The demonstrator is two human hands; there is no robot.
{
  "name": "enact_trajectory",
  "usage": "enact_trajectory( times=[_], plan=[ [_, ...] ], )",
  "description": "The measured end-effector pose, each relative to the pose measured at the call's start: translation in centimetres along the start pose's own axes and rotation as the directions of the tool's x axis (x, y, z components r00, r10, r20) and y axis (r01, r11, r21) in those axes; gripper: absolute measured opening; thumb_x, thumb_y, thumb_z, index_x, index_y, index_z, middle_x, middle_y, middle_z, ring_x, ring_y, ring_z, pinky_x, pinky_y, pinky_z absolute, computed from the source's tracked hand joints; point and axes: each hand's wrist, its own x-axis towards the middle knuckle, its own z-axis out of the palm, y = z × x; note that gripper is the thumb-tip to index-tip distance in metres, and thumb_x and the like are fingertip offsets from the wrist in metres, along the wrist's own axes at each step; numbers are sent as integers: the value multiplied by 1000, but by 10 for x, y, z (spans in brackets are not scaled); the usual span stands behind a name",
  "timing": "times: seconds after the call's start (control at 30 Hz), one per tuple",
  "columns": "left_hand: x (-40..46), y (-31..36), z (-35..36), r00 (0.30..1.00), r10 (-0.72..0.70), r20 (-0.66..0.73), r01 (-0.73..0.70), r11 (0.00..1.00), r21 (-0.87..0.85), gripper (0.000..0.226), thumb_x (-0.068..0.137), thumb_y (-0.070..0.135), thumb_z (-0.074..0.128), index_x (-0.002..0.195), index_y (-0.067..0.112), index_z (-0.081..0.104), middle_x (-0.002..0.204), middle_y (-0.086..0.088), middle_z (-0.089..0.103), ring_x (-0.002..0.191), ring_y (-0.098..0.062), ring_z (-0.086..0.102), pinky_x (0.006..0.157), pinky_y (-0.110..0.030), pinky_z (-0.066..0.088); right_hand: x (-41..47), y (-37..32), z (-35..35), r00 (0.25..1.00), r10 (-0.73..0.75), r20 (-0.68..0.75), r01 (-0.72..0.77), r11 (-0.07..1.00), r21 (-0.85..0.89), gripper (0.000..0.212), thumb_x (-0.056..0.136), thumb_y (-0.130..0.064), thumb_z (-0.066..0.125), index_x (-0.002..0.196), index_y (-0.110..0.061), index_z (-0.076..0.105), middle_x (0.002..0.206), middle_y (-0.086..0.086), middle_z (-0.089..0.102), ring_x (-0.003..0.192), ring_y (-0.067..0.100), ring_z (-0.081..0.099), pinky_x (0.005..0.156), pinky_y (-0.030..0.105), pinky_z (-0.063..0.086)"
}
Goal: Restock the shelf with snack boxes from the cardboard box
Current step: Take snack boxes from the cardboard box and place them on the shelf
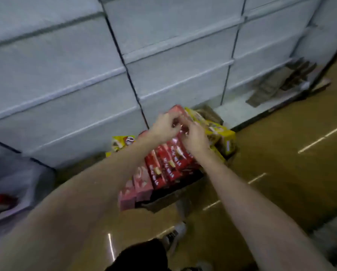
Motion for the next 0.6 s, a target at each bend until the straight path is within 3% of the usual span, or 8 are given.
enact_trajectory(
  times=[0.1, 0.2, 0.27, 0.37, 0.47, 0.53, 0.6],
  plan=[
    [-10, -27, -30, 999, -41, -5, 41, 999, 15, 11, 81, 17, 58, 85, 19, 68, 79, -2, 70, 72, -22, 64, 65, -29, 45, 14, -29, 18, 996, -6, -87, 5, 1000, -21, 36, 85, -44, 46, 93, -15, 66, 90, 9, 66, 89, 32, 61, 77, 41, 50],
    [-18, -70, -52, 997, -82, 16, 81, 996, 26, 6, 84, 13, 61, 86, 11, 67, 81, -10, 69, 77, -30, 65, 68, -33, 48, 14, -56, 31, 999, -28, 39, 26, 998, 56, 17, 85, -23, 62, 98, -11, 66, 82, 9, 66, 78, 30, 62, 67, 33, 45],
    [-17, -100, -65, 991, -111, 71, 108, 993, 45, 14, 84, 17, 60, 89, 6, 67, 84, -14, 69, 80, -31, 65, 72, -37, 50, 12, -69, 47, 995, -24, 97, 14, 995, 99, 6, 83, -12, 67, 87, -9, 65, 78, 9, 68, 76, 29, 63, 65, 31, 42],
    [-11, -139, -84, 980, -80, 183, 66, 995, 77, 19, 82, 17, 62, 89, 1, 69, 86, -17, 69, 82, -32, 66, 74, -38, 52, 14, -91, 69, 989, 26, 147, -41, 994, 100, 9, 78, -11, 64, 86, -13, 69, 82, 2, 71, 79, 23, 64, 72, 32, 49],
    [-2, -170, -96, 962, -13, 273, -6, 998, 66, 28, 73, 27, 56, 82, 4, 67, 81, -16, 68, 77, -33, 64, 71, -41, 52, 18, -119, 82, 983, 105, 151, -115, 992, 60, 10, 83, -9, 67, 92, -9, 71, 86, 3, 70, 80, 16, 58, 65, 21, 35],
    [5, -183, -100, 933, 37, 359, -62, 996, 59, 28, 79, 27, 62, 89, 2, 69, 86, -15, 69, 80, -31, 64, 70, -35, 50, 19, -134, 91, 981, 141, 131, -150, 987, 57, 7, 84, -10, 70, 91, -9, 71, 89, 6, 71, 82, 17, 61, 64, 19, 33],
    [11, -195, -102, 899, 75, 431, -122, 989, 81, 17, 88, 16, 66, 98, 1, 69, 88, -10, 65, 82, -23, 59, 66, -27, 41, 19, -142, 102, 972, 199, 126, -202, 979, 14, 6, 84, -15, 71, 89, -11, 72, 89, 6, 72, 85, 20, 64, 66, 22, 39]
  ],
)
